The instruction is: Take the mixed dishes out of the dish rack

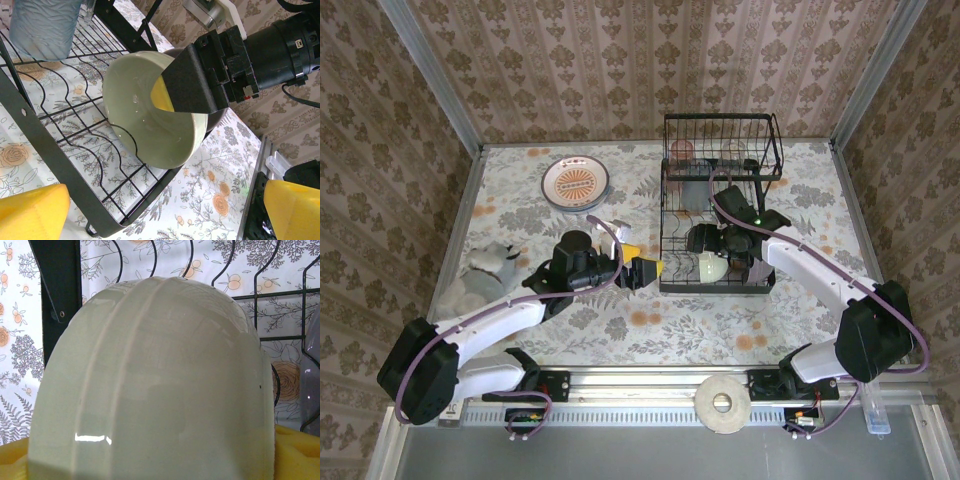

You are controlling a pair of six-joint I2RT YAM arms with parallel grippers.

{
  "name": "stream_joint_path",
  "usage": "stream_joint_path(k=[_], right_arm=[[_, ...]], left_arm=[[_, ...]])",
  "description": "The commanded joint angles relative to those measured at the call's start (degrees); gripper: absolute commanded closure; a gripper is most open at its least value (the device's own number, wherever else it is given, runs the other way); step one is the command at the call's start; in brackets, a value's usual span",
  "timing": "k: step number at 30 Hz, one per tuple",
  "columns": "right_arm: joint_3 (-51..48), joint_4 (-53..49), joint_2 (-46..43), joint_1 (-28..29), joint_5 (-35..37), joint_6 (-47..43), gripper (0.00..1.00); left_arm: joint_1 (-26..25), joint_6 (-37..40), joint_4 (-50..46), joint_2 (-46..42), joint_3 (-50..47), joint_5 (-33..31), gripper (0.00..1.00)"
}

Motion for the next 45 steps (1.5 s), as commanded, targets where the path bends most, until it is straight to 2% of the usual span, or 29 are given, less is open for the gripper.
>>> stream_joint_path(k=[1,9,11,16,21,37,45], right_arm=[[0.75,0.24,-0.49,0.47,-5.48,-0.35,0.48],[1.70,-0.78,-0.52,0.46,-3.48,-0.44,0.79],[2.06,-1.43,-0.83,0.46,-2.36,-0.39,0.80],[3.49,-3.44,-2.94,0.47,0.73,-0.85,0.92],[4.29,-4.77,-3.59,0.56,3.74,-1.30,1.00],[5.67,-5.44,-3.15,3.96,12.03,-1.95,1.00],[5.98,-5.94,-1.63,8.10,20.09,-1.10,1.00]], left_arm=[[0.48,0.64,0.39,-0.15,0.04,-0.05,0.00],[0.50,0.61,0.34,-0.21,0.09,-0.05,0.00],[0.53,0.62,0.31,-0.26,-0.02,-0.13,0.00],[0.49,0.63,0.27,-0.17,0.00,-0.23,0.00],[0.53,0.73,0.10,0.18,0.42,-0.15,0.00],[0.46,0.91,-0.46,0.92,0.88,-0.49,0.00],[0.45,1.52,-2.65,1.30,1.57,-0.93,0.00]])
